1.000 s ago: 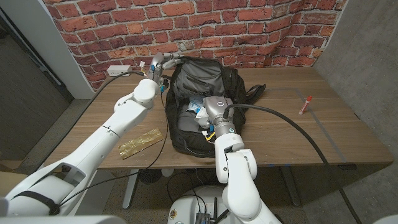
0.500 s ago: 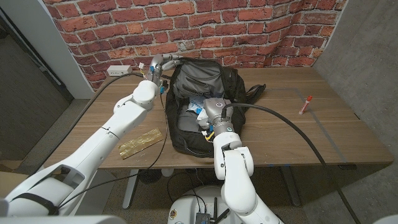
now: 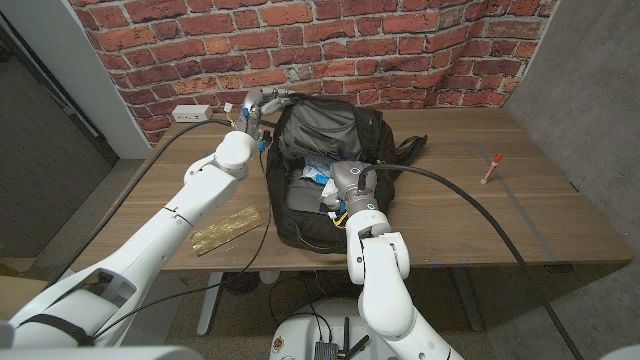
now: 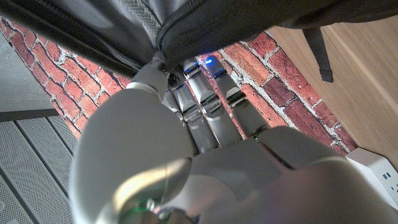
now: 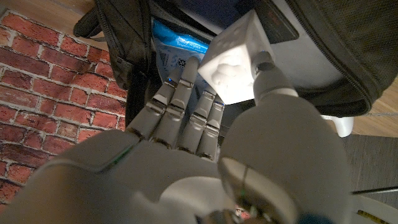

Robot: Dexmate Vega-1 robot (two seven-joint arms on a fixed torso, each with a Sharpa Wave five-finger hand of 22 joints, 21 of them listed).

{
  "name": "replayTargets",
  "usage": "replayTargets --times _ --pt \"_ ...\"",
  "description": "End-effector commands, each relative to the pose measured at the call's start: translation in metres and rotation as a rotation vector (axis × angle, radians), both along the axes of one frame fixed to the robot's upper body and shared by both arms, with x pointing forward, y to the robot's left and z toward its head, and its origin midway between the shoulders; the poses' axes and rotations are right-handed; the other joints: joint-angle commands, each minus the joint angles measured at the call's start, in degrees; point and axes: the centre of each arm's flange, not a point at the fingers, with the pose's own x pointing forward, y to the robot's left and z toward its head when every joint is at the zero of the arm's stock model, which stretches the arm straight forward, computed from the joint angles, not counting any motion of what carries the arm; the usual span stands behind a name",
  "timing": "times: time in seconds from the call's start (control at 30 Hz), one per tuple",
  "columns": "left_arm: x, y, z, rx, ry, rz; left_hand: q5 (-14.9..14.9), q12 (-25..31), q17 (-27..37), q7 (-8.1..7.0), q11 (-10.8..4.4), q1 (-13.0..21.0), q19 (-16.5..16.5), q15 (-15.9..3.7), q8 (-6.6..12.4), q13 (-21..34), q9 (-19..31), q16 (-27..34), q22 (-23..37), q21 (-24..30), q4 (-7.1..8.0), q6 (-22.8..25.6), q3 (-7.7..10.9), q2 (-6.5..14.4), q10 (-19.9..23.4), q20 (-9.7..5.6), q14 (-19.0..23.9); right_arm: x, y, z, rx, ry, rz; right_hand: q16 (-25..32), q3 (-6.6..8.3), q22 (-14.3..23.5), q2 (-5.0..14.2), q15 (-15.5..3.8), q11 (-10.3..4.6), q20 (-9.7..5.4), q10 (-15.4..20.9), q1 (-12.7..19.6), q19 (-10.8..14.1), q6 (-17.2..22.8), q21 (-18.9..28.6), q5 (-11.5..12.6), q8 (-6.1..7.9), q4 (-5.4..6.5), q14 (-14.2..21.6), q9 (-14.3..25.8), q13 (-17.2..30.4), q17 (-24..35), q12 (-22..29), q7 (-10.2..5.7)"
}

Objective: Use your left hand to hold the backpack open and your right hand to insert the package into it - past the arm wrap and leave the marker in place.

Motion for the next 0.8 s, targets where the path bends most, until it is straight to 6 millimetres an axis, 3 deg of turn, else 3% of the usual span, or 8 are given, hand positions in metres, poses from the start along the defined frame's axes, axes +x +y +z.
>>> replayTargets --times 0.03,0.23,0.5,0.6,0.8 --pt "-0.0021 -0.0016 -0.0039 -0.01 0.005 0.002 0.4 0.2 0.1 0.19 0.45 0.2 0.7 -0.35 0.38 0.3 0.2 0.2 0.1 -0.3 0.16 0.1 0.49 0.6 0.8 -5.96 1.1 0.0029 -0.0042 -0.0024 -0.013 0.061 -0.005 -0.8 -0.5 0.2 1.98 -7.88 0.12 -5.02 -1.1 2.0 -0.7 -0.9 -0.2 -0.3 -0.61 0.04 -1.3 0.1 0.0 -0.2 -0.6 0.25" --pt "-0.0033 -0.0018 -0.0055 -0.015 0.003 0.0 0.4 0.2 0.1 0.22 0.42 0.2 0.7 -0.38 0.34 0.3 0.2 0.2 0.1 -0.3 0.12 0.0 0.47 0.6 0.7 -5.95 1.0 0.0028 -0.0034 -0.0022 -0.017 0.071 -0.001 -1.4 -1.11 0.1 1.45 -7.8 0.5 -4.65 -2.6 1.5 -1.2 -1.9 -0.4 -0.7 -1.11 0.12 -2.8 0.1 -0.1 -0.1 -1.6 0.39" --pt "-0.0036 -0.0004 -0.0075 -0.019 0.004 -0.002 0.4 0.2 0.1 0.28 0.56 0.2 0.7 -0.39 0.35 0.3 0.2 0.2 0.1 -0.4 0.12 0.1 0.46 0.6 0.7 -5.94 1.1 0.0047 -0.0003 0.0003 -0.015 0.11 -0.012 -3.2 -2.36 0.0 0.8 -7.54 1.55 -3.71 -6.1 0.7 -2.9 -5.8 -1.0 -1.7 -2.92 0.34 -7.0 0.1 0.1 -0.2 -3.4 0.98" --pt "-0.0037 0.0002 -0.0079 -0.02 0.005 0.001 0.4 0.2 0.1 0.16 0.43 0.2 0.7 -0.4 0.37 0.3 0.2 0.2 0.1 -0.4 0.12 0.1 0.45 0.6 0.7 -5.92 1.1 0.0049 0.0 0.0005 -0.011 0.108 -0.01 -3.9 -3.43 0.0 0.76 -7.03 1.84 -2.33 -7.9 -0.4 -2.9 -7.6 -0.9 -2.3 -3.82 0.85 -9.2 0.2 0.1 -0.1 -4.4 1.29" --pt "-0.0041 0.0013 -0.0092 -0.024 0.005 0.003 0.4 0.2 0.1 0.21 0.3 0.2 0.8 -0.39 0.38 0.3 0.2 0.2 0.1 -0.3 0.12 0.1 0.43 0.6 0.6 -5.9 1.2 0.0047 -0.0018 0.0012 -0.007 0.113 -0.007 -4.4 -4.68 0.1 0.67 -6.63 2.54 -1.26 -10.2 -1.7 -2.9 -9.9 -0.8 -2.9 -4.97 1.18 -11.5 0.2 0.1 0.2 -5.5 1.95"
